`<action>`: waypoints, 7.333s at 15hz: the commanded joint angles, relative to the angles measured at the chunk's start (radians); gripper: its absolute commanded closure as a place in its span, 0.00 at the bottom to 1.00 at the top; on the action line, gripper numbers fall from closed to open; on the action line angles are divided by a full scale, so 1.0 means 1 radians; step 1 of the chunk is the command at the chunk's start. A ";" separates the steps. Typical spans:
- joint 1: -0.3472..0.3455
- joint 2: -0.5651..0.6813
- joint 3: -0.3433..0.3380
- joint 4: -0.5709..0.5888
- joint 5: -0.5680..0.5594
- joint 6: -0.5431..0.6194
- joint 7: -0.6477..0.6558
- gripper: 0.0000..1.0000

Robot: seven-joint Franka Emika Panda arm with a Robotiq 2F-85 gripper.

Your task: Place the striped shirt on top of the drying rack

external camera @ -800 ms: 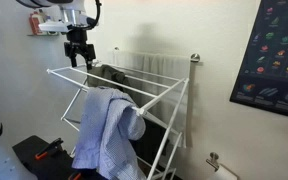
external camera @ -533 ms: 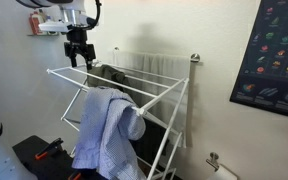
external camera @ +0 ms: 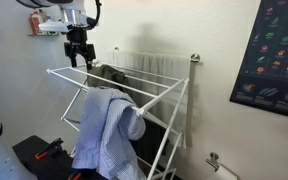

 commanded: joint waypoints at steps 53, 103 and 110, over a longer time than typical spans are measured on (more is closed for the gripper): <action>-0.221 0.724 -0.219 0.398 -0.177 -0.342 -0.035 0.94; -0.402 0.498 0.013 0.266 -1.099 0.958 1.202 0.93; -0.385 0.579 0.038 0.341 -1.234 0.967 1.301 0.94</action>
